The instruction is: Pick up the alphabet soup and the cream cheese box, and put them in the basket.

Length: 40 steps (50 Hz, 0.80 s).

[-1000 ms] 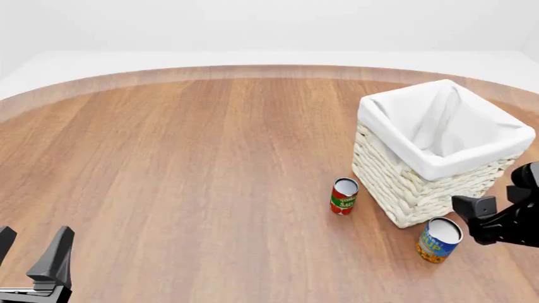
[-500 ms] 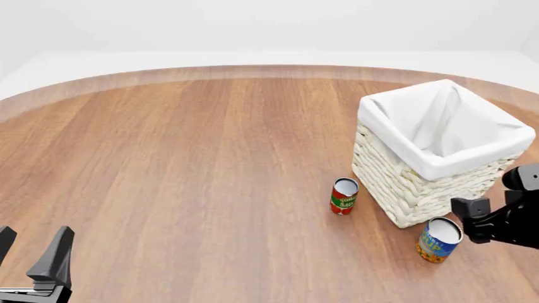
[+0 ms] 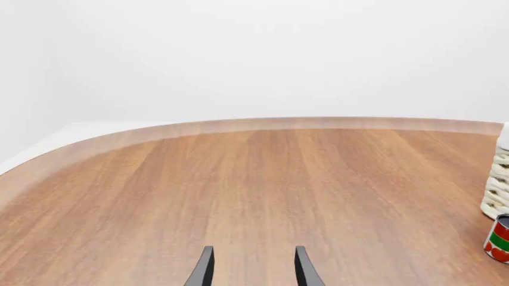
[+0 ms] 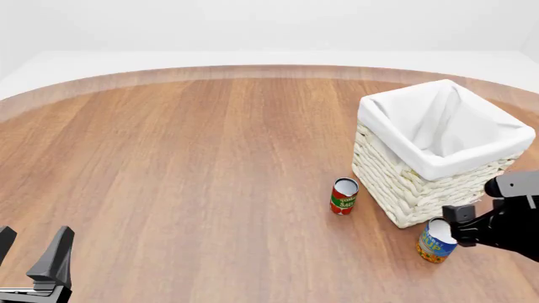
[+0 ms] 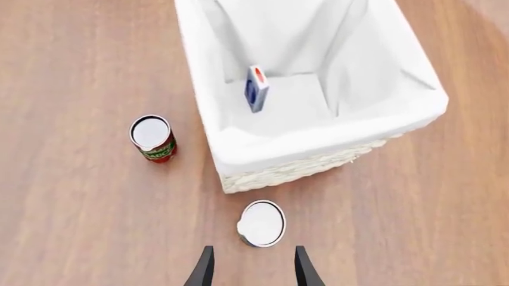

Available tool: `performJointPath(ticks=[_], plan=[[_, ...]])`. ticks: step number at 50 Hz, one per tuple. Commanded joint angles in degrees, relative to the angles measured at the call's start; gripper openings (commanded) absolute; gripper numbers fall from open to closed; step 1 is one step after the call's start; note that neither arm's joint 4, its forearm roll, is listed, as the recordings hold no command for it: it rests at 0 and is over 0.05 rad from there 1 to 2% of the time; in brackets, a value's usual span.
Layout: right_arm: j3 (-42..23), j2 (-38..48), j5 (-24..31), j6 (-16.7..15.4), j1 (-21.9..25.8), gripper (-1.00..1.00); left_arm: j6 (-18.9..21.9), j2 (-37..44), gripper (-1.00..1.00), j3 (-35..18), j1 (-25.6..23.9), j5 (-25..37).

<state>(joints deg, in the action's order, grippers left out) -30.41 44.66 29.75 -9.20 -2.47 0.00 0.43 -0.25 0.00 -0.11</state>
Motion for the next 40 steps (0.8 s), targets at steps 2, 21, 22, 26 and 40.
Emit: performJointPath(ticks=[2,21,22,26,40], plan=[[1.4,2.7,-3.3,-0.7,-1.4,1.0,0.0,0.0,1.0,0.0,0.0,0.0],[4.0,3.2,-4.8,-0.1,-2.1,1.0,0.0,0.0,1.0,0.0,0.0,0.0],[4.0,3.4,-5.0,-0.3,-2.2,1.0,0.0,0.0,1.0,0.0,0.0,0.0],[4.1,5.0,-6.5,-0.4,-2.5,1.0,0.0,0.0,1.0,0.0,0.0,0.0],[6.1,7.0,-9.6,-0.2,-2.2,1.0,0.0,0.0,1.0,0.0,0.0,0.0]])
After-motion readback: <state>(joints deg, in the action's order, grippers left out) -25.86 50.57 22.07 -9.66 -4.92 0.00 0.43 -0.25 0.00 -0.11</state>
